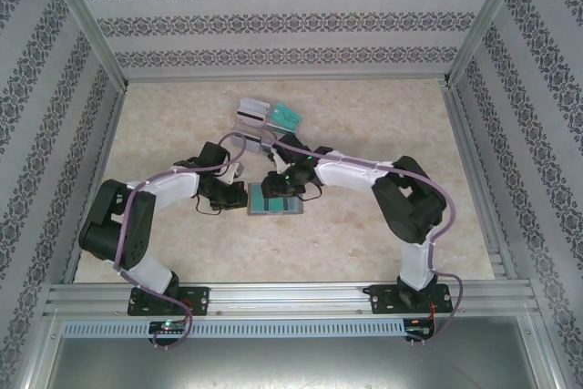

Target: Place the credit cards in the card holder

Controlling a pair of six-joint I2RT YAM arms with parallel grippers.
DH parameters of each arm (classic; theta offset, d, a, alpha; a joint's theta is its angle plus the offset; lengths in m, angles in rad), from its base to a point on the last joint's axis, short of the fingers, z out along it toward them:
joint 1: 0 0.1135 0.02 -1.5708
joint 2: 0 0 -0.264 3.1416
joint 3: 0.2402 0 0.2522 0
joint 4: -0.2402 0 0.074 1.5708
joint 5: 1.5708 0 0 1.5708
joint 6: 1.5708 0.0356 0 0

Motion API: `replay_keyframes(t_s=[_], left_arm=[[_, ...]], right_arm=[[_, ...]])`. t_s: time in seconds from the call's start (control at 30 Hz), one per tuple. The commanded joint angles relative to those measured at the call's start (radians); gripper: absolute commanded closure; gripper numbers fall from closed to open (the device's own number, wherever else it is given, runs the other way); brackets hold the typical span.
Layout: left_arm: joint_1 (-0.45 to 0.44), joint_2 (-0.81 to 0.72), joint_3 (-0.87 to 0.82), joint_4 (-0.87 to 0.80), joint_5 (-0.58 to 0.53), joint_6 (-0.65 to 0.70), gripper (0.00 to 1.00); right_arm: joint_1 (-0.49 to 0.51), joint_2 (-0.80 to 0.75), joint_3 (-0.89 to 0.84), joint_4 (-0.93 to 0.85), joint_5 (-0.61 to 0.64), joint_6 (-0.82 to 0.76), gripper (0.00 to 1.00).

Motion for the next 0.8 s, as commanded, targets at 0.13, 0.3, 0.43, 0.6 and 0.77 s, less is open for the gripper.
replay_keyframes(t_s=[0.13,0.3,0.43,0.6,0.77], left_arm=[[0.005,-0.101,0.056,-0.052,0.001,0.009,0.61],[0.021,-0.122,0.018,-0.06,-0.087,0.007,0.46],[0.023,-0.064,0.007,-0.019,-0.044,-0.002,0.45],[0.023,0.038,0.066,-0.038,-0.075,0.048,0.45],[0.022,0.087,0.111,-0.063,-0.117,0.075,0.53]], right_arm=[[-0.117,-0.12,-0.129,-0.001,0.035,-0.013,0.63],[-0.154,-0.109,-0.21,0.033,0.01,-0.009,0.62],[-0.151,-0.082,-0.224,0.07,-0.013,0.004,0.62],[-0.149,-0.063,-0.213,0.071,-0.009,-0.003,0.61],[-0.152,-0.065,-0.226,0.067,-0.004,-0.004,0.61]])
